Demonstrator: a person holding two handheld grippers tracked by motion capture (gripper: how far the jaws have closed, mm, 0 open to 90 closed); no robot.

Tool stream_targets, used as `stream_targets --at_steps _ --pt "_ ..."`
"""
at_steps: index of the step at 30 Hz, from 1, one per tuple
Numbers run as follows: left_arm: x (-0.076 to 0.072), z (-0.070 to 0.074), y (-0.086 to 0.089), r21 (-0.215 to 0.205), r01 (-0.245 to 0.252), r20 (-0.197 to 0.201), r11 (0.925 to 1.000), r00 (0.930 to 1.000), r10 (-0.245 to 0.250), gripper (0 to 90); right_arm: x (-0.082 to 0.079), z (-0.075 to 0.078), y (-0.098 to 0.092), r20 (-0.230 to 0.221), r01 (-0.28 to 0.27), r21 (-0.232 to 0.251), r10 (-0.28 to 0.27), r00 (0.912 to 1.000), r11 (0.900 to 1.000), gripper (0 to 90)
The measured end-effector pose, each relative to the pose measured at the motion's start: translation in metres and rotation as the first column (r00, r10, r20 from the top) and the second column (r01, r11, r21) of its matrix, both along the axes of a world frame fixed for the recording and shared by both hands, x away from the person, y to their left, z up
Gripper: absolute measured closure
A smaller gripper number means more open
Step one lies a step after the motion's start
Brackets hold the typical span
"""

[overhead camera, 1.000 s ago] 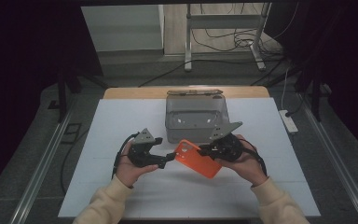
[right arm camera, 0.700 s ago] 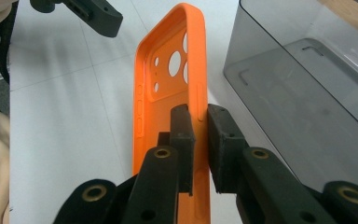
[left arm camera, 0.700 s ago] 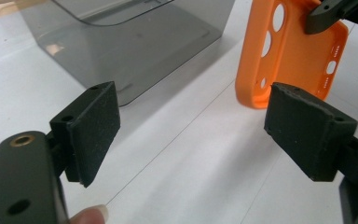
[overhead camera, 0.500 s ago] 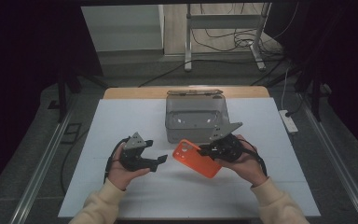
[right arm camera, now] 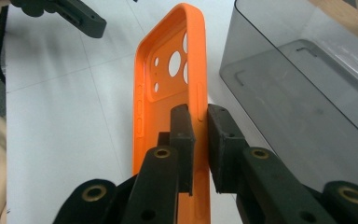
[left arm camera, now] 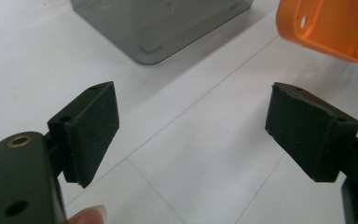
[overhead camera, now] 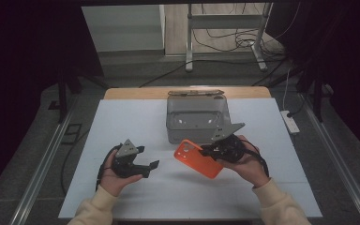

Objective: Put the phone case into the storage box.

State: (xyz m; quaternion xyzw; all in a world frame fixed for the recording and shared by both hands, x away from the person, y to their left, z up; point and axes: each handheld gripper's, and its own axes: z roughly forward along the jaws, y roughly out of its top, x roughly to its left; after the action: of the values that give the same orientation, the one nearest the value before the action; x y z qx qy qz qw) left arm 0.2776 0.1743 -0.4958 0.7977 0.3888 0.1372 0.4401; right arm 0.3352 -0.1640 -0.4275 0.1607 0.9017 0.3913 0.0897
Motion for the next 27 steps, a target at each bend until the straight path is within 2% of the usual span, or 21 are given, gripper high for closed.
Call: stream_targets --at_steps 13,20,27 --pt "-0.009 -0.012 0.019 0.013 -0.046 -0.011 0.9988 0.9989 0.047 17.6 -0.006 0.006 0.004 0.042 0.011 -0.018 -0.01 0.9991 1.0 80.9" --pt "-0.012 -0.017 0.02 0.033 -0.044 -0.015 0.9985 0.9989 0.044 17.2 -0.006 0.009 0.003 0.047 0.032 -0.004 -0.032 0.9984 0.999 80.9" --pt "-0.014 -0.018 0.022 0.034 -0.054 -0.012 0.9979 0.9984 0.055 17.3 -0.006 0.015 0.0 0.058 0.061 0.014 -0.061 0.9964 0.998 80.9"
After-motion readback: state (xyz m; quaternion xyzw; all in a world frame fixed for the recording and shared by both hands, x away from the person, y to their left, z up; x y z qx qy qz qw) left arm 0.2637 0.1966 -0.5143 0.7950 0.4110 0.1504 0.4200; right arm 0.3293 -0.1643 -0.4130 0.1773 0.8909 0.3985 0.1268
